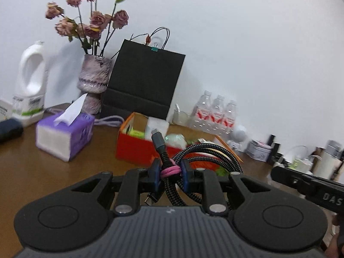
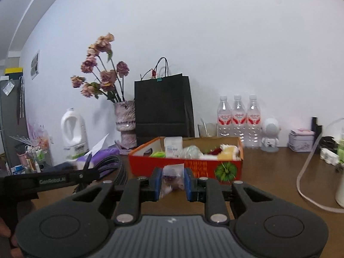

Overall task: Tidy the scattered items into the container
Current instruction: 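Carry the cable and wrapper into the cardboard box with both tools, then open both tools over the box and lift them back out, then move both tools back toward the yellow block and wrappers on the desk, then grasp the yellow block with the left tool while the right tool grasps a clear wrapper, then carry the yellow block and wrapper into the box with both tools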

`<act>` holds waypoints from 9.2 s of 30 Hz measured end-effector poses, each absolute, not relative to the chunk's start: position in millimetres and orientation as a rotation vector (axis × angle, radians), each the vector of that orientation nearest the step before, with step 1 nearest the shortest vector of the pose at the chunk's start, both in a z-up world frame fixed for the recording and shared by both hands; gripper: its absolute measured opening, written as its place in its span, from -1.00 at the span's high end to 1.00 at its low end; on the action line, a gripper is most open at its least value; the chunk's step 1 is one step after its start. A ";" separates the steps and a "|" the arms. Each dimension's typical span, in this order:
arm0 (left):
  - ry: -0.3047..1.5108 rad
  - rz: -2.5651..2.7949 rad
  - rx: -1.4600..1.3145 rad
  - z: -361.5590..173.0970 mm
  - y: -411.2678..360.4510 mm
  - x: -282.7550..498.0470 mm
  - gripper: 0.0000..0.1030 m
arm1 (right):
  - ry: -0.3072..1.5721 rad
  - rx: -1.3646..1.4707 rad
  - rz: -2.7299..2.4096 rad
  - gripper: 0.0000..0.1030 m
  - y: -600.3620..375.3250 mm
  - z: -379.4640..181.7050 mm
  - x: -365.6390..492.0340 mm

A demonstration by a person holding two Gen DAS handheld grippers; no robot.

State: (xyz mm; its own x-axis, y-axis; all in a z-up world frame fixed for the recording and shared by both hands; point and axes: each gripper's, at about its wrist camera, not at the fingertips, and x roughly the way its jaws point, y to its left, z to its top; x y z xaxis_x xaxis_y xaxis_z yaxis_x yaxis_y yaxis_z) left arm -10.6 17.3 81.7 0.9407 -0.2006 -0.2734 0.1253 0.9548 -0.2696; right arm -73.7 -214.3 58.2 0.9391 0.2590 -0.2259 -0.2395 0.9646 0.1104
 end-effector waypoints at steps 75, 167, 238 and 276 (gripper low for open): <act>0.412 -0.080 0.057 35.7 -39.0 -81.5 -1.00 | 0.397 -0.310 0.144 -1.00 -342.9 15.5 -124.0; 0.435 -0.025 0.076 35.3 -12.5 -58.0 -1.00 | 0.462 -0.136 -0.029 -1.00 -357.9 6.4 -91.7; 0.479 -0.197 0.106 32.4 0.9 35.2 0.59 | 0.533 0.054 0.320 0.79 -193.6 19.7 1.9; 0.092 -0.090 -0.023 69.0 -4.3 -54.2 0.58 | 0.099 0.054 0.145 0.79 -203.9 41.9 -93.1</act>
